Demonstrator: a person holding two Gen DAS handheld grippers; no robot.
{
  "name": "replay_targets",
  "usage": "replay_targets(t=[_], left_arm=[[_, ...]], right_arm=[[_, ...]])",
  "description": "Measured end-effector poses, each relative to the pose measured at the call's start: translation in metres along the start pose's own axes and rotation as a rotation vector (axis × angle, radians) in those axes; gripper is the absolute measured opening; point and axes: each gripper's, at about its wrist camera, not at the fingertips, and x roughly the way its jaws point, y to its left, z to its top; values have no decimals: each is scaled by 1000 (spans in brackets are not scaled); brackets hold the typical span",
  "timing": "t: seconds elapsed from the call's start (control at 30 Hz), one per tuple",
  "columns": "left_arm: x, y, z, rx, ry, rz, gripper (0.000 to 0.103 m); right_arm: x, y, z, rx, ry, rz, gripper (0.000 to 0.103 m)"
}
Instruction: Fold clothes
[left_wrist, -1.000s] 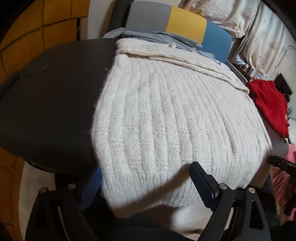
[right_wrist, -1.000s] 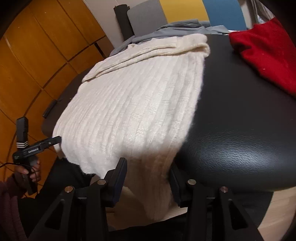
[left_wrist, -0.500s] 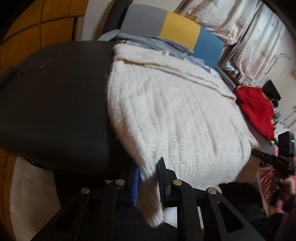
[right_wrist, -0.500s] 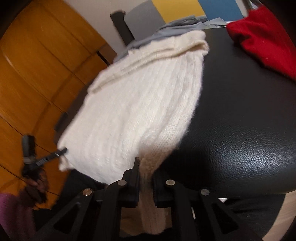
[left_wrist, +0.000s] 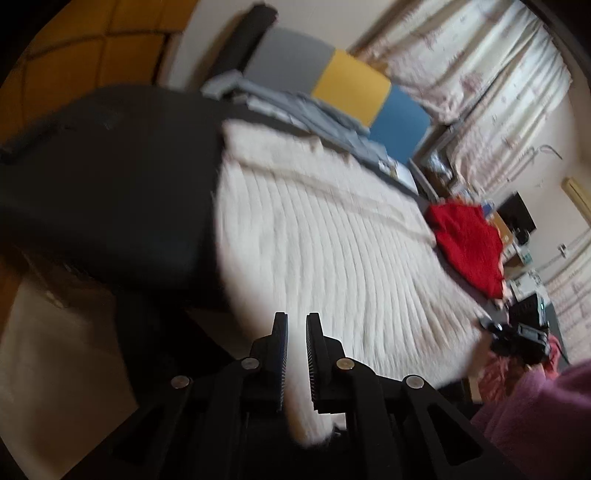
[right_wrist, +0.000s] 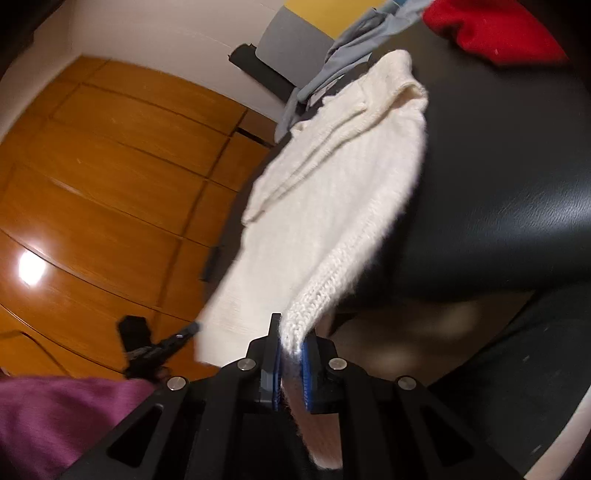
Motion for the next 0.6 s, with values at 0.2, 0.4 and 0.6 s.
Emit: replay_targets(t=[0.2, 0.4, 0.6], left_arm=[[18, -3, 86, 93, -173, 16, 10], [98, 13, 81, 31, -2, 154, 12], [108, 40, 19, -199, 106, 62, 45]], right_arm=[[13, 4, 81, 24, -124, 155, 7], [52, -5, 151, -4, -188, 89, 7], [86, -36, 191, 85, -218, -13, 7]])
